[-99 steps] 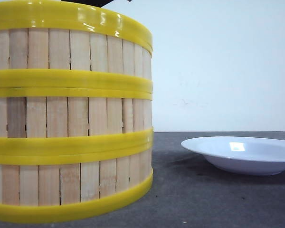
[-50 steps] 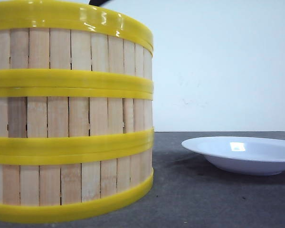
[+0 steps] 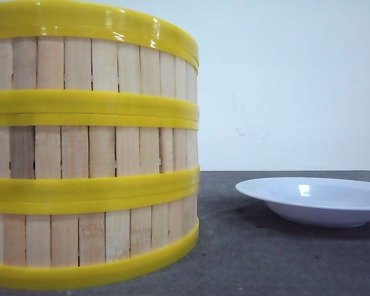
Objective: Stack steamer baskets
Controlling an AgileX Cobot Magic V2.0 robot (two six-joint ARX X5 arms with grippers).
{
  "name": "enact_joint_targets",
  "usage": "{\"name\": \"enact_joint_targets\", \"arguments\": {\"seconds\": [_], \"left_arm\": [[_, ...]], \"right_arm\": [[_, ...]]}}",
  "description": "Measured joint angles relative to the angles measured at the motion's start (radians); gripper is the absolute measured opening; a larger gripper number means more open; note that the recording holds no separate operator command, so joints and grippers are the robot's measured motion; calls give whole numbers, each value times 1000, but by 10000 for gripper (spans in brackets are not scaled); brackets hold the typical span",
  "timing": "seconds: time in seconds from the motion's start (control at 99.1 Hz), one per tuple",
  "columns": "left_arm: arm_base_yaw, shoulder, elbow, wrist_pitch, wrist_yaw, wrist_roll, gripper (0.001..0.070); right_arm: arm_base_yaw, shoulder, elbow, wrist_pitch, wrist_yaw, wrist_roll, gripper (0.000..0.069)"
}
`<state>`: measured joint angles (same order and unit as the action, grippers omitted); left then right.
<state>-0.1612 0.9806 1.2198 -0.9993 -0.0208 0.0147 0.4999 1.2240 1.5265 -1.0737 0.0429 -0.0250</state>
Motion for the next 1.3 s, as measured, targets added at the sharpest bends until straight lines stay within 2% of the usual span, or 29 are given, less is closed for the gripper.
{"name": "enact_joint_targets", "arguments": {"seconds": [0.091,0.222,0.383,0.515,0.706,0.777,0.837,0.888,0.938,0.999,1.1,1.302], "left_arm": [[0,0,-47,4,23,-7,199],[0,-17,-122,43,70,-16,199],[0,-49,-175,60,72,-20,199],[0,-61,-195,90,72,-27,199],[0,-59,-196,98,72,-31,198],[0,-59,-196,100,72,-30,179],[0,-59,-196,100,72,-31,109],[0,-59,-196,100,72,-31,54],[0,-59,-196,100,72,-34,30],[0,-58,-196,100,72,-35,19],[0,-59,-196,100,72,-45,15],[0,-59,-196,100,72,-56,15]], "right_arm": [[-103,-121,-155,52,-21,7,442],[-251,-254,-375,83,-103,29,442],[-379,-367,-589,92,-155,35,442],[-416,-425,-656,92,-170,50,442],[-417,-432,-661,113,-172,56,442],[-417,-432,-661,118,-172,57,438],[-417,-432,-661,124,-173,62,375],[-417,-432,-661,130,-173,66,245],[-417,-432,-661,137,-173,66,119],[-417,-432,-661,151,-174,67,48],[-417,-432,-661,165,-174,67,15],[-417,-432,-662,158,-174,67,8]]}}
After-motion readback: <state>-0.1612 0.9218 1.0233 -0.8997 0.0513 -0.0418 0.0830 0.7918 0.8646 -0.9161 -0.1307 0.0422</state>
